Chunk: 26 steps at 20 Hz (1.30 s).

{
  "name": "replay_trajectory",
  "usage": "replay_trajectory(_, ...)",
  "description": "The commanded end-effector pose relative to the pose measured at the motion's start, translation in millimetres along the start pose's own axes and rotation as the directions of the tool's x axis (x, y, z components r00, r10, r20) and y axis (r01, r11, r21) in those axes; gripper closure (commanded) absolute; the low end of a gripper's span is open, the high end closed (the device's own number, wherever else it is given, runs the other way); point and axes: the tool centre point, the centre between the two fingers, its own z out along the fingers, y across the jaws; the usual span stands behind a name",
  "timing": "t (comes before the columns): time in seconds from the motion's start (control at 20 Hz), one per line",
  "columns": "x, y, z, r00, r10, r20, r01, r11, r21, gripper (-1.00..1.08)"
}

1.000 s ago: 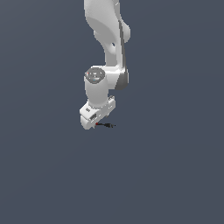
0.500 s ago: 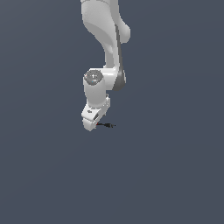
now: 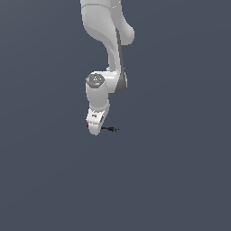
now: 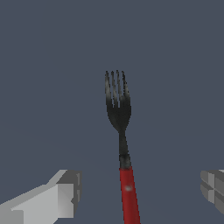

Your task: Pick up the object and move it to a goal position.

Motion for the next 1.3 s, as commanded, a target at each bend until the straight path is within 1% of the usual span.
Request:
replay_trajectory(0.0,-1.3,-2.1,2.5,0.999,-0.042,-0.002,0.042,0.999,-0.001,-0.92)
replay_trajectory(0.35,-3.5,-5.5,6.3,0.995,-0.103,-0.004,0.103,0.995,-0.002,-0.92)
replay_trajectory(0.7,-3.8,-5.8,9.2,0.994,-0.105,-0.004,0.105,0.994,-0.002,-0.92)
replay_trajectory(1.25,-3.6,-6.7,50.4,0.994,-0.11,-0.004,0.11,0.994,-0.002,-0.92)
